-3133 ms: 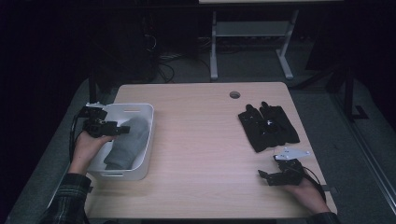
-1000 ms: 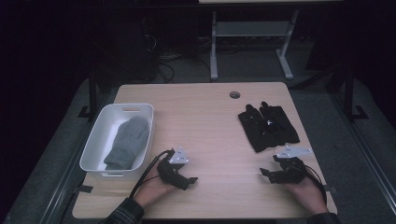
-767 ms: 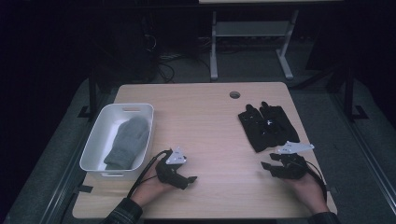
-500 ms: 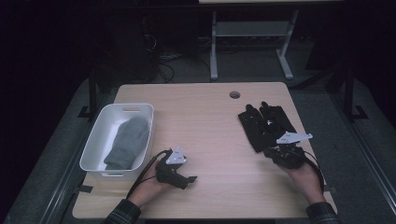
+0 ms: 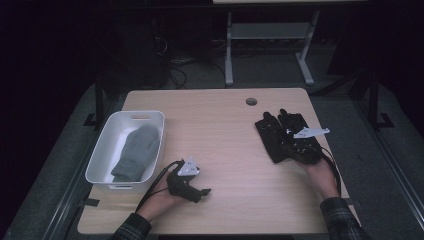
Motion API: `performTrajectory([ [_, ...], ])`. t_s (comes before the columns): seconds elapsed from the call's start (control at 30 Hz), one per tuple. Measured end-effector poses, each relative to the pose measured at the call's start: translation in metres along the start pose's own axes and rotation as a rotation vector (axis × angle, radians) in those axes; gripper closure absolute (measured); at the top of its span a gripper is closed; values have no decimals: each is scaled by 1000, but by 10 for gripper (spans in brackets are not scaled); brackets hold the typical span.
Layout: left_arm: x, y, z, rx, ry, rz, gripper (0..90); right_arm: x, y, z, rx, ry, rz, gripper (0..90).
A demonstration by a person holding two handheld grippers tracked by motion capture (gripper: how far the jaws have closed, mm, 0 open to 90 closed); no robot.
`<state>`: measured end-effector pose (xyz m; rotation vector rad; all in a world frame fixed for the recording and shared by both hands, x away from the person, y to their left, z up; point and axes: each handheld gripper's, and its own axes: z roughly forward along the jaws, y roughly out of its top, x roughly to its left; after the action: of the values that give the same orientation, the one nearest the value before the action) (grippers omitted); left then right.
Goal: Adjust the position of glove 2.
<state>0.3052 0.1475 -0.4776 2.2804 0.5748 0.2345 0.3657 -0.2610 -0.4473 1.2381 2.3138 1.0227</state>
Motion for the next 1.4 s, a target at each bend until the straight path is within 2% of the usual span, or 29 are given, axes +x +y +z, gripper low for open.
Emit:
performTrajectory([
  [0.17, 0, 0, 0, 0, 0, 0, 121, -3, -2, 18, 72, 8, -5, 900],
  [0.3, 0, 0, 0, -1, -1, -1, 121, 0, -6, 20, 73, 27, -4, 900],
  [0.43, 0, 0, 0, -1, -1, -1, 121, 5, -7, 21, 81, 24, -30, 900],
  [0.6, 0, 0, 0, -1, -1, -1, 121, 9, -6, 21, 88, 60, -41, 900],
  [1.13, -1, 0, 1, -7, -1, -4, 121, 51, -6, 22, 118, 189, -152, 900],
  [1.4, -2, 0, 1, -8, -1, -4, 121, 75, -11, 16, 140, 254, -187, 900],
])
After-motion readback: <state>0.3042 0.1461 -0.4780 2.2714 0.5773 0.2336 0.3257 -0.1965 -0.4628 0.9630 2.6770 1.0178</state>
